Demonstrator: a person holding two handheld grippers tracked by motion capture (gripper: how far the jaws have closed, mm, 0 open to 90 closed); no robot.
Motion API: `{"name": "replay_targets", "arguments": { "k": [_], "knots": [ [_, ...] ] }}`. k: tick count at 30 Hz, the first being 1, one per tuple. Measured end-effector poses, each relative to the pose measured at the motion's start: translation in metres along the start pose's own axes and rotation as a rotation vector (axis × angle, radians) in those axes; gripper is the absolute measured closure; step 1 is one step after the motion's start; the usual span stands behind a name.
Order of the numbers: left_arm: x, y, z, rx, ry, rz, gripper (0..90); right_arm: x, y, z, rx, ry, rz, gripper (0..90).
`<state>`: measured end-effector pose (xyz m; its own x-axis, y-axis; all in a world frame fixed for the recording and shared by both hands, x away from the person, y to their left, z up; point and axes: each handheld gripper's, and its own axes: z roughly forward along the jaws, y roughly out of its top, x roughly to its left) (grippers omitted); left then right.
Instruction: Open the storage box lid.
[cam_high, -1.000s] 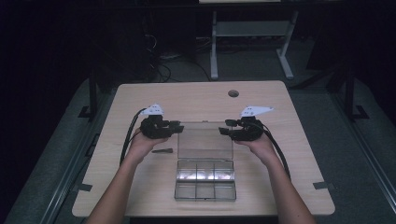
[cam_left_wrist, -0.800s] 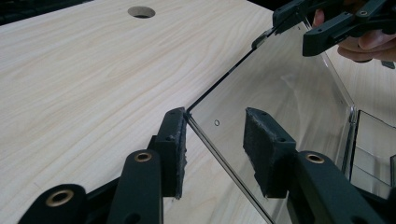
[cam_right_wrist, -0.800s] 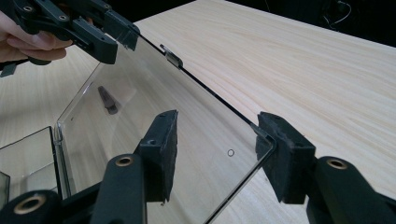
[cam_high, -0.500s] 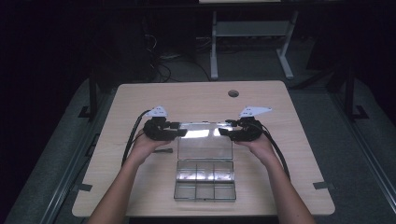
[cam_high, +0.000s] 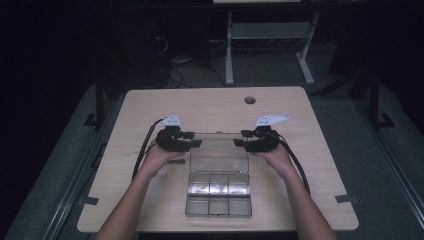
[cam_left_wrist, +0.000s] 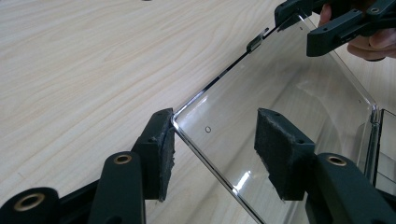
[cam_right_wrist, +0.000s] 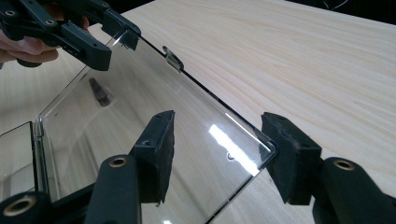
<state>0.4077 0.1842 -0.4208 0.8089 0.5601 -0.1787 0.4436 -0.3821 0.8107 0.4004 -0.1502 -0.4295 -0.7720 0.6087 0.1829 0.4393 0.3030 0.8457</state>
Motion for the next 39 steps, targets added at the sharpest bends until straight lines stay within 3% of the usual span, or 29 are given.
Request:
{"name": "replay_targets", "arguments": {
  "k": [39],
  "knots": [
    [0.009, -0.01, 0.01, 0.026, -0.016, -0.074, 46.1, -0.008, -0.01, 0.012, 0.027, 0.004, 0.04, 42.2]
  ]
}}
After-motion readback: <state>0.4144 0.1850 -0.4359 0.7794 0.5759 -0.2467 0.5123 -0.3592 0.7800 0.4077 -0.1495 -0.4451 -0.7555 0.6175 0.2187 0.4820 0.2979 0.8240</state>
